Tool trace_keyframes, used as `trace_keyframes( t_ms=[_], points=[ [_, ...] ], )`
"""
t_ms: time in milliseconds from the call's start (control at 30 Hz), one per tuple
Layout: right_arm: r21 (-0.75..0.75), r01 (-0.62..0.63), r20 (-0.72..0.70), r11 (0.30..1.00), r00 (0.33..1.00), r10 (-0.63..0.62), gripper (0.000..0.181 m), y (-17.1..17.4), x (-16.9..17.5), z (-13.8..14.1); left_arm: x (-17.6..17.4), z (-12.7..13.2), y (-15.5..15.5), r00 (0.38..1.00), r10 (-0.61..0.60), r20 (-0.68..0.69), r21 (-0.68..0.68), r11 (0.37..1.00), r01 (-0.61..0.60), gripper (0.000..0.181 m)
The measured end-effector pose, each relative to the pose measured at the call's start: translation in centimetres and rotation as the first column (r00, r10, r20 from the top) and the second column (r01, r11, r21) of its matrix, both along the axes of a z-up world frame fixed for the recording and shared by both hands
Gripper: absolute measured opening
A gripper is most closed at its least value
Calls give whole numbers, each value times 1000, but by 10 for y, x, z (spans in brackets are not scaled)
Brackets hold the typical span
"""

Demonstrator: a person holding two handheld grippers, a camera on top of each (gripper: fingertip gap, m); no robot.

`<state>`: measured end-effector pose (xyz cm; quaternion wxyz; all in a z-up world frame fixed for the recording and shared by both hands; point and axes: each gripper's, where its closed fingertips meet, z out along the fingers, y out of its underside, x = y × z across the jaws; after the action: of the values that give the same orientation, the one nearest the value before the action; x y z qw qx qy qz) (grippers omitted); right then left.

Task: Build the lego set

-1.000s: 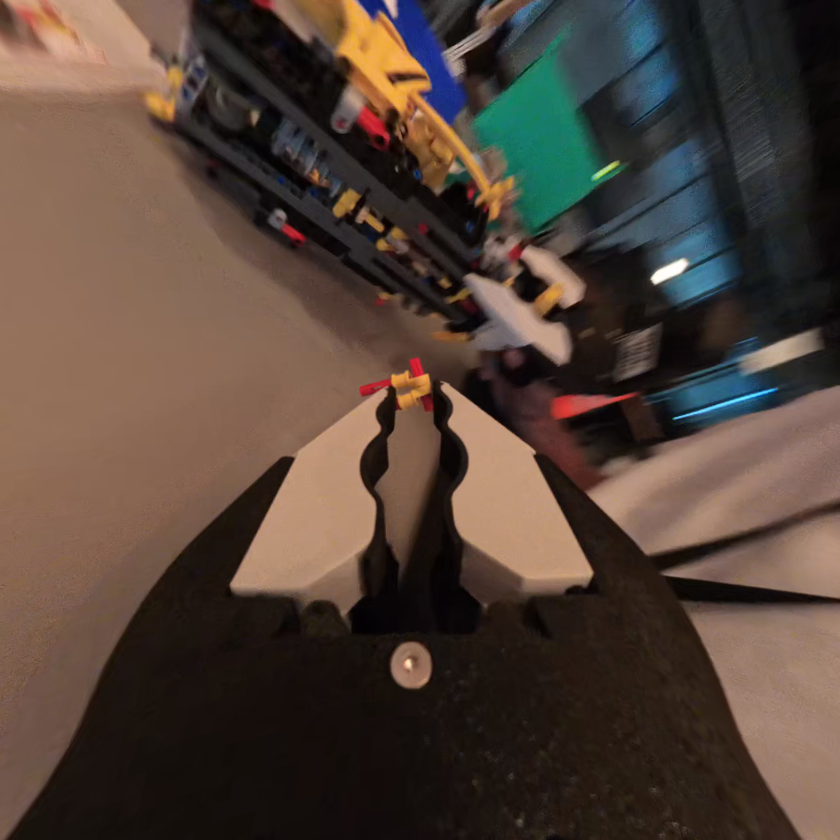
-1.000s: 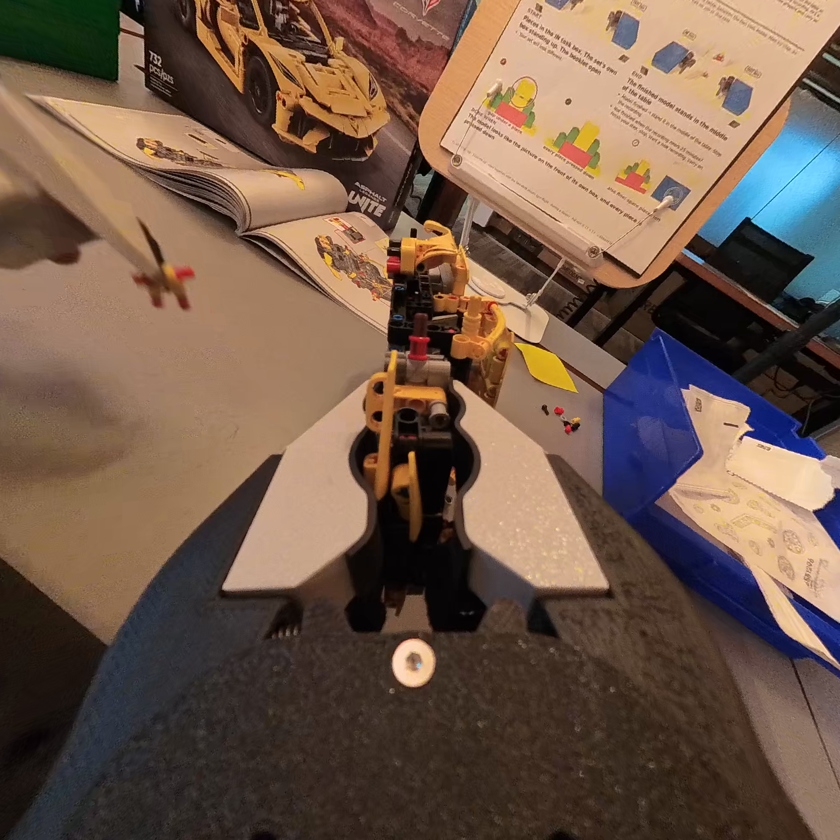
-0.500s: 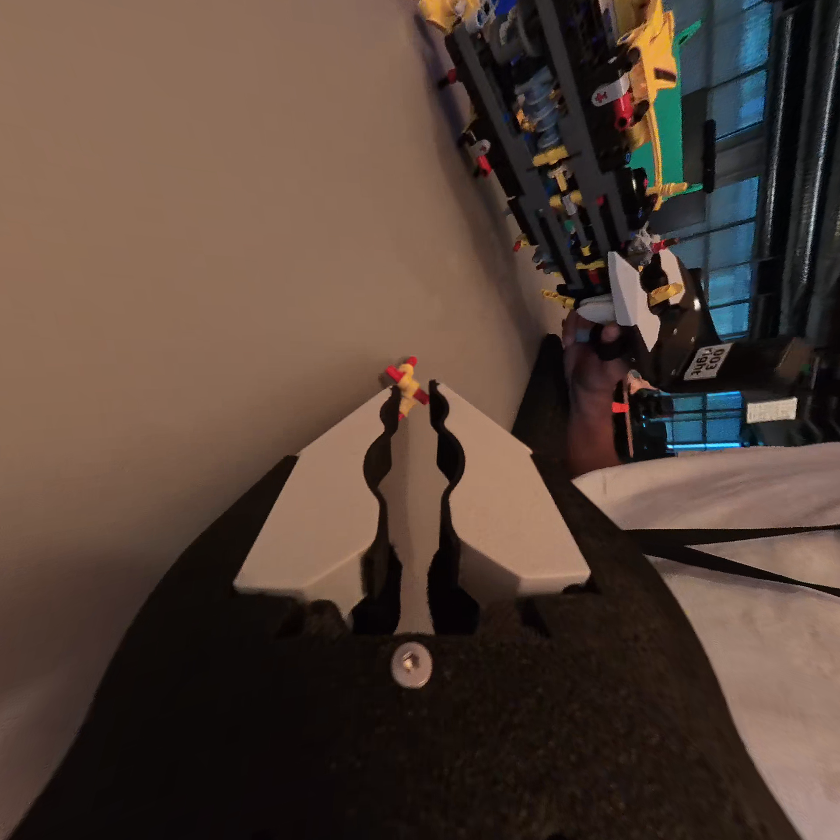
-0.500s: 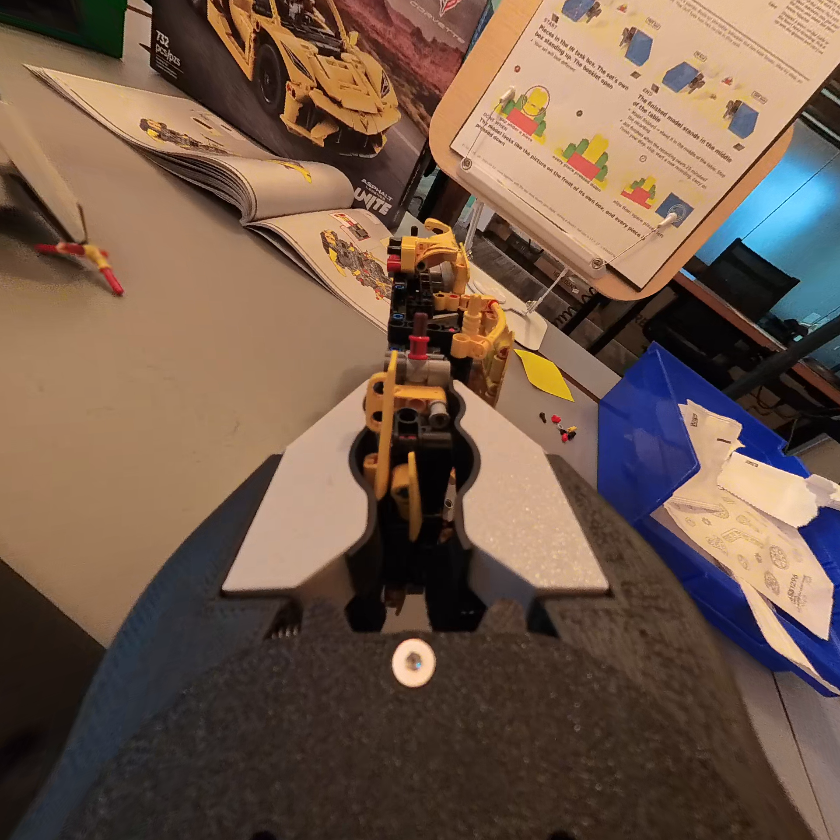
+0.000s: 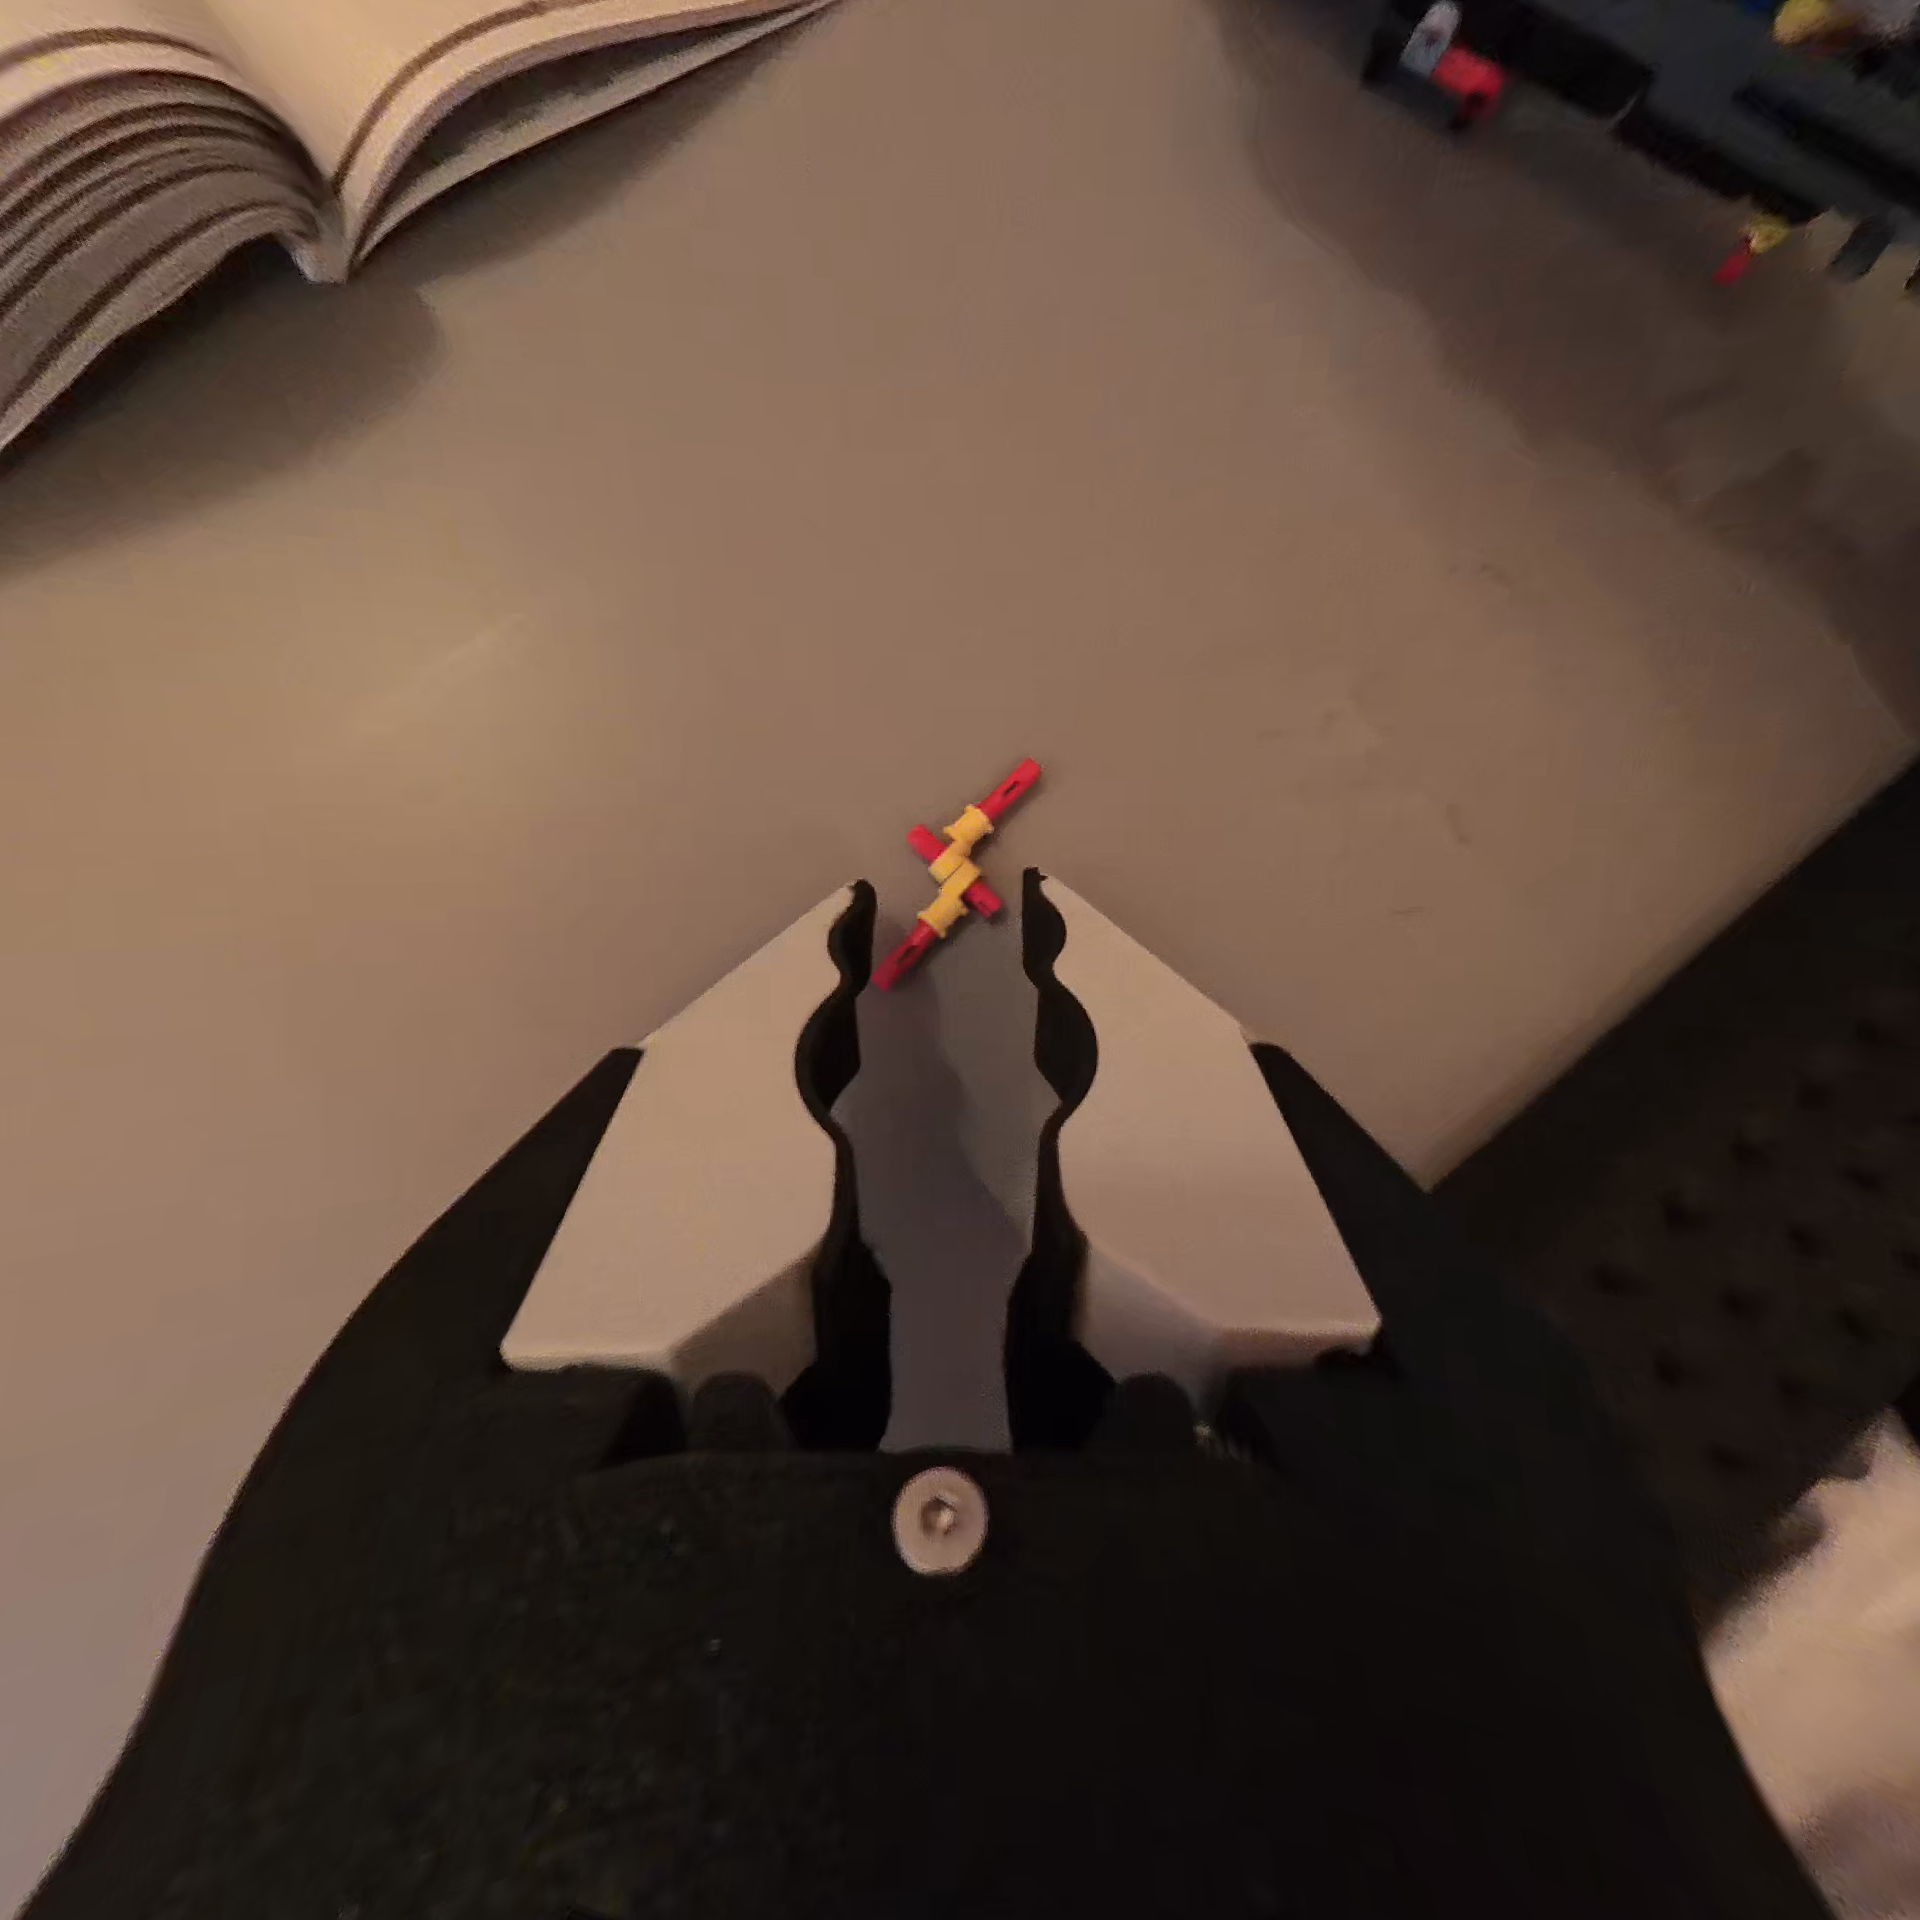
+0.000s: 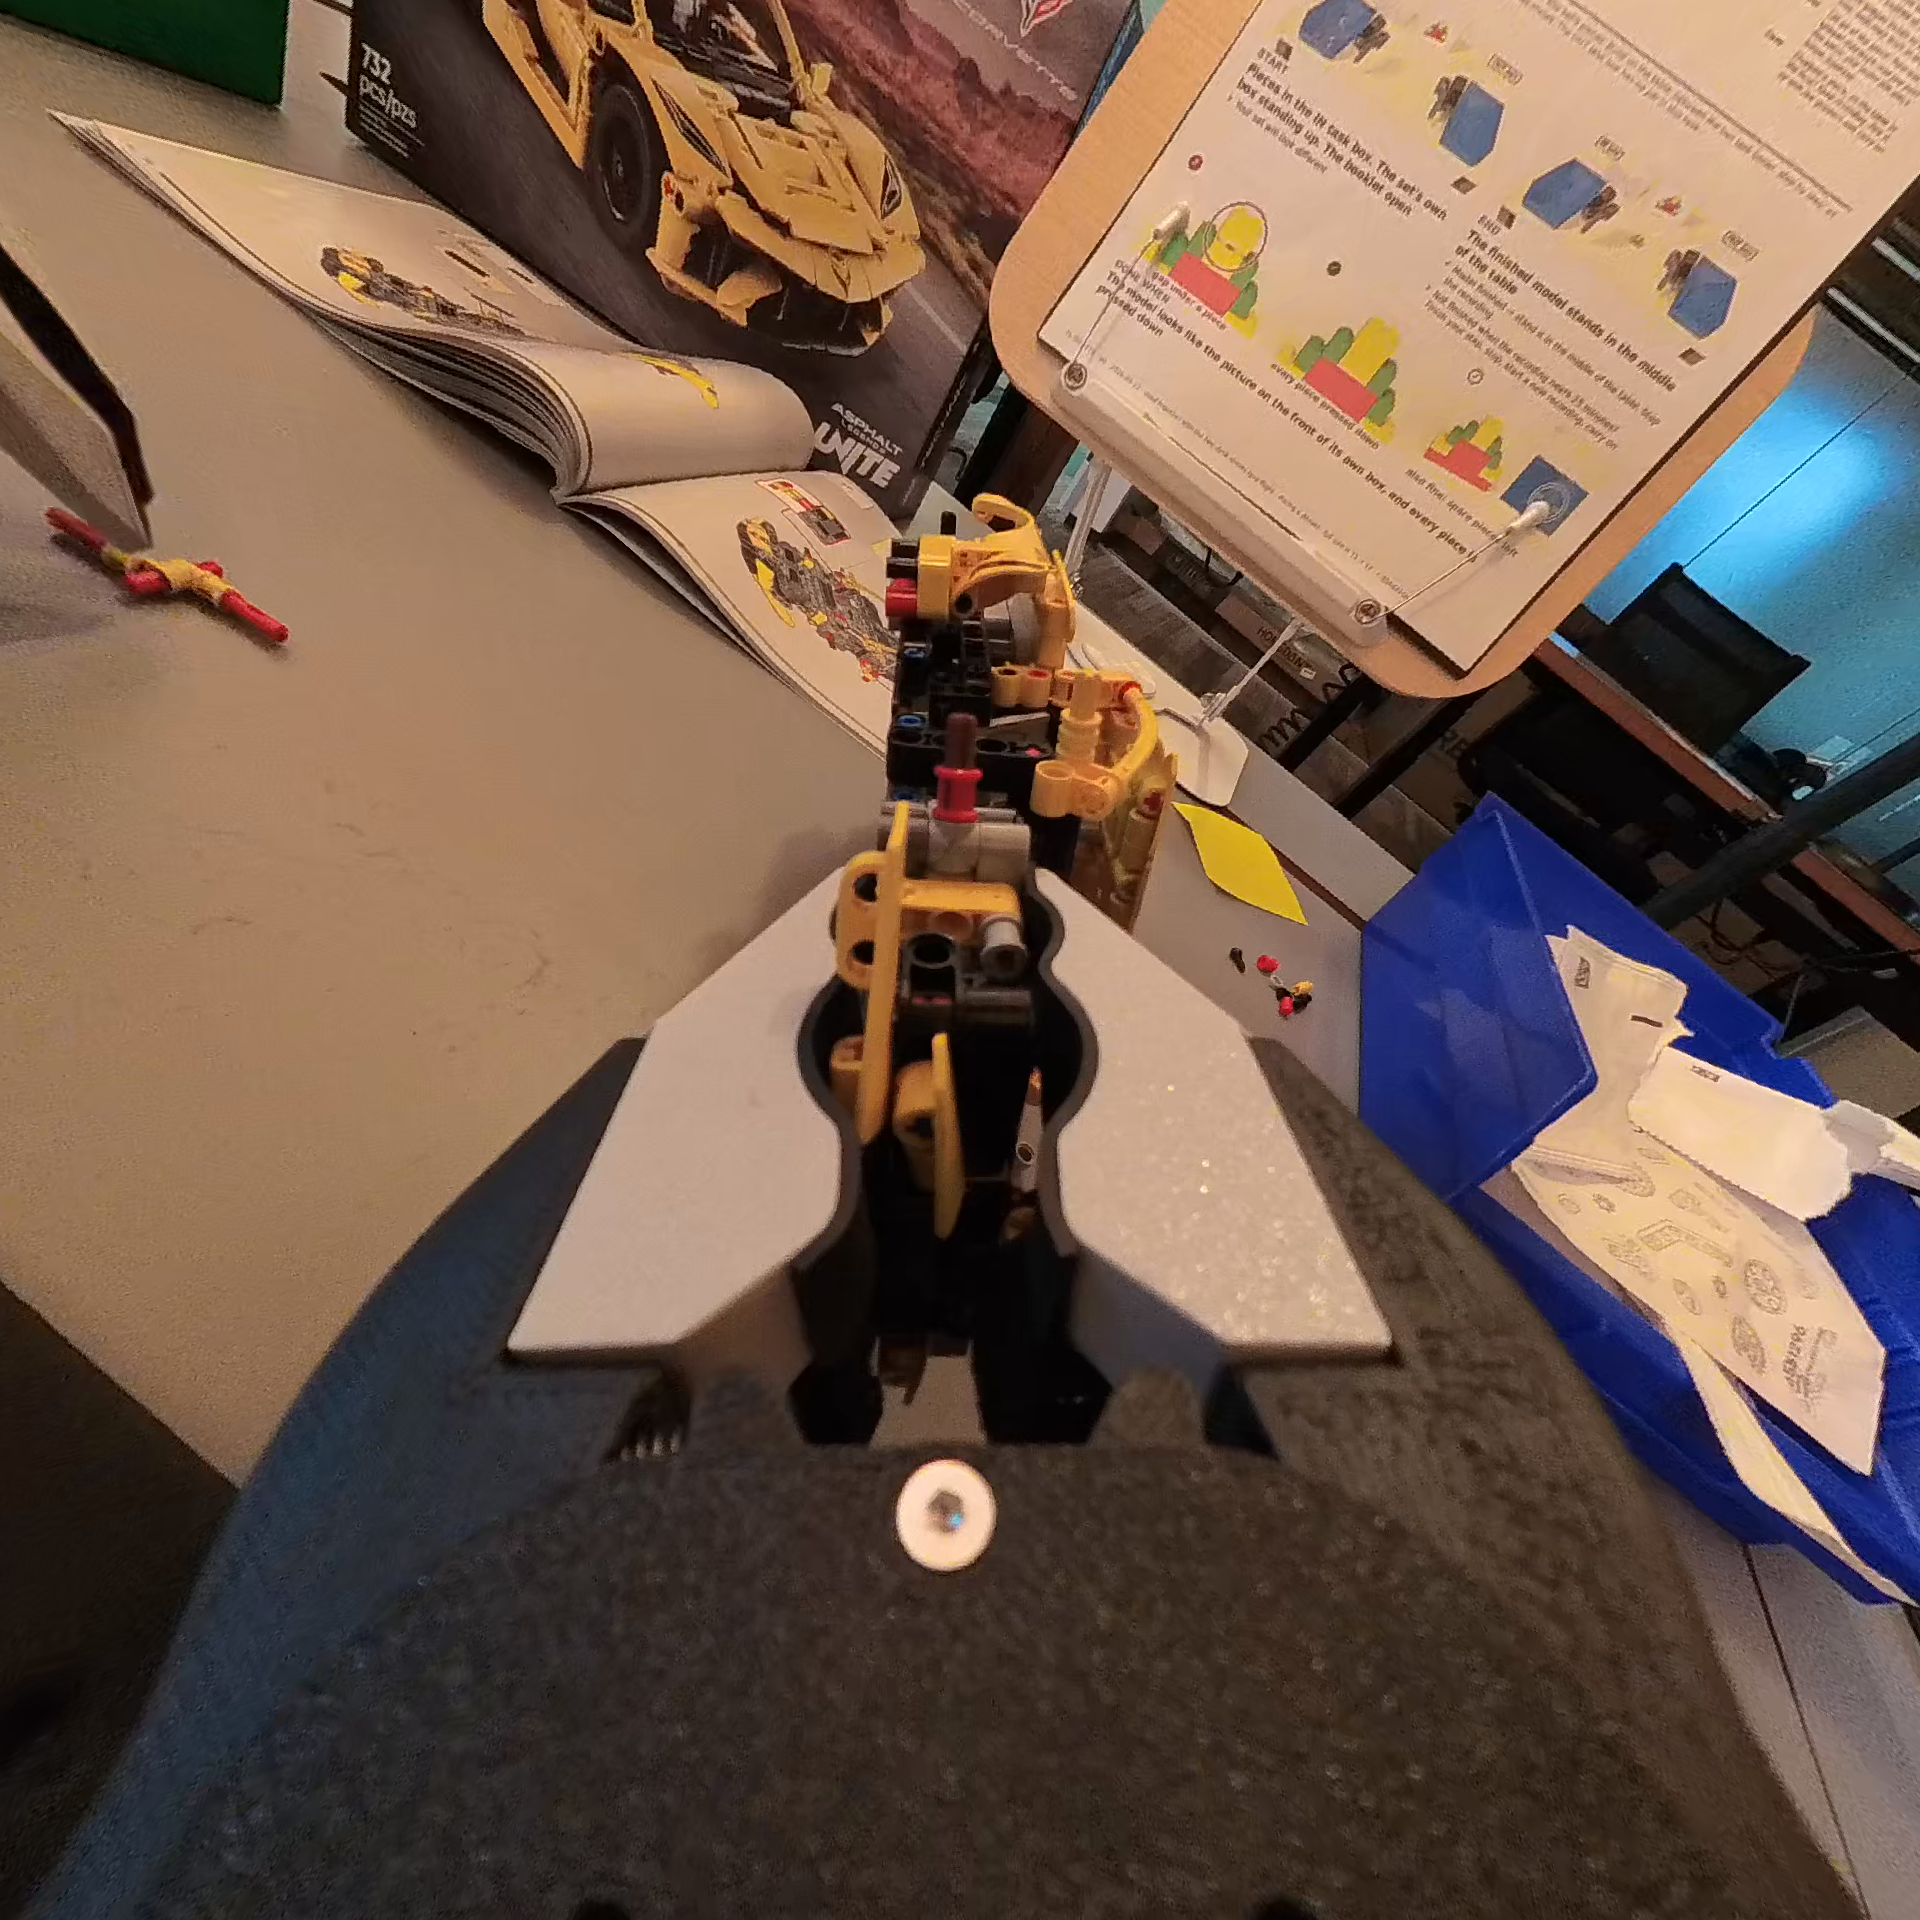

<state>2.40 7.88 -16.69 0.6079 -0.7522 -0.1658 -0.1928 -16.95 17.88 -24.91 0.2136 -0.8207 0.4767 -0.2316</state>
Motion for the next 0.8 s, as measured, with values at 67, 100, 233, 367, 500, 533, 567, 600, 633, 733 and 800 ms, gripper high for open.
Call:
trace_keyframes(
  t_ms=[67,100,233,367,500,533,567,600,633,733,800],
  points=[
    [-10,-3,31,1000,1000,3,26,1,-2,-3,3,-4,-5,1000,-17,-18,1,1000,17,28],
    [-20,0,68,1000,998,2,26,2,-5,-5,5,-7,-7,1000,-22,-19,-14,1000,21,28],
    [-52,-6,337,999,941,23,26,6,-26,-13,5,-11,-5,999,-35,-32,-6,999,35,18],
    [-113,-16,631,993,771,84,26,11,-52,-32,5,-12,-4,996,-73,-45,27,997,75,13],
    [-201,-39,794,979,579,186,25,10,-65,-43,-3,-9,-10,987,-157,-37,21,987,158,8],
    [-223,-47,799,974,563,210,26,6,-66,-40,-7,-8,-14,985,-173,-20,8,985,173,8],
    [-243,-56,792,968,564,232,26,-1,-68,-37,-11,-5,-19,982,-187,-4,-4,982,187,8],
    [-263,-63,788,963,562,252,26,-9,-70,-33,-15,-3,-24,979,-203,14,-12,979,203,8],
    [-279,-70,793,958,546,271,25,-18,-75,-31,-18,-1,-29,975,-217,36,-16,976,218,8],
    [-302,-97,816,948,488,310,27,-44,-87,-39,-19,11,-47,958,-256,132,-38,964,263,8],
    [-332,-126,788,935,508,349,32,-57,-94,-48,-16,19,-57,939,-279,200,-48,955,293,8]
  ],
)
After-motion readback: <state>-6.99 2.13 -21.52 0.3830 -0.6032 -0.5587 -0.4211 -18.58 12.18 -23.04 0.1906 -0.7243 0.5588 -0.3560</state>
